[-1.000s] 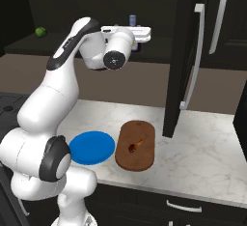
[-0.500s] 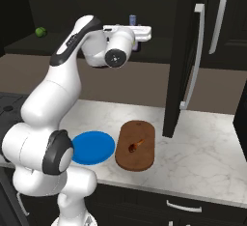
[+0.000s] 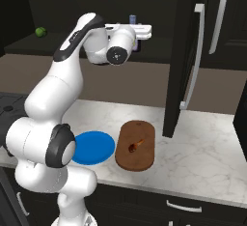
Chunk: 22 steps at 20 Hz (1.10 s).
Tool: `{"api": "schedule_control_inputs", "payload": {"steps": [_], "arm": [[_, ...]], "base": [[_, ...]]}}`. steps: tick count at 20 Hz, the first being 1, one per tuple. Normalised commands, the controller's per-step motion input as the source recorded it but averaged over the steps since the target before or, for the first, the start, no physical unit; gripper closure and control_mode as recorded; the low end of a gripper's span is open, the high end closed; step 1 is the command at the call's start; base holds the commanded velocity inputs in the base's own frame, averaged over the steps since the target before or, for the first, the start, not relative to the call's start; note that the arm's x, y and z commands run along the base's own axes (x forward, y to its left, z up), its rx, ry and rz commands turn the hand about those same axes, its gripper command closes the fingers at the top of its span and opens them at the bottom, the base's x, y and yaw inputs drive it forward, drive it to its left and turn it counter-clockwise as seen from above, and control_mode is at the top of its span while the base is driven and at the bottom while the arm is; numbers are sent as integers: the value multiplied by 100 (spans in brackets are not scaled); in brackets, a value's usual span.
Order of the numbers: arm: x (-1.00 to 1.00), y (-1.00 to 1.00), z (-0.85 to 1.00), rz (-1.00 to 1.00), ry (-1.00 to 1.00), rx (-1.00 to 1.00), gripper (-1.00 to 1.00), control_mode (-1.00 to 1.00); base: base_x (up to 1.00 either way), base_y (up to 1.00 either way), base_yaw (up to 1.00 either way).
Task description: Pick the chicken drumstick from the plate and place it on the cutting board. Then pick the condiment bottle from the cabinet and place it next to the cutting board.
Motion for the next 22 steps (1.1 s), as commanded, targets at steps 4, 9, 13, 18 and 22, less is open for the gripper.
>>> {"api": "schedule_control_inputs", "payload": {"steps": [4,9,13,18,22], "arm": [[4,0,-1,0,0,0,-100,-100],[2,0,-1,0,0,0,-100,-100],[3,0,0,0,0,0,-100,-100],[5,0,0,0,0,0,-100,-100],[7,0,0,0,0,0,-100,-100]], "base": [[0,0,0],[0,0,0],[0,0,0],[0,0,0],[0,0,0]]}}
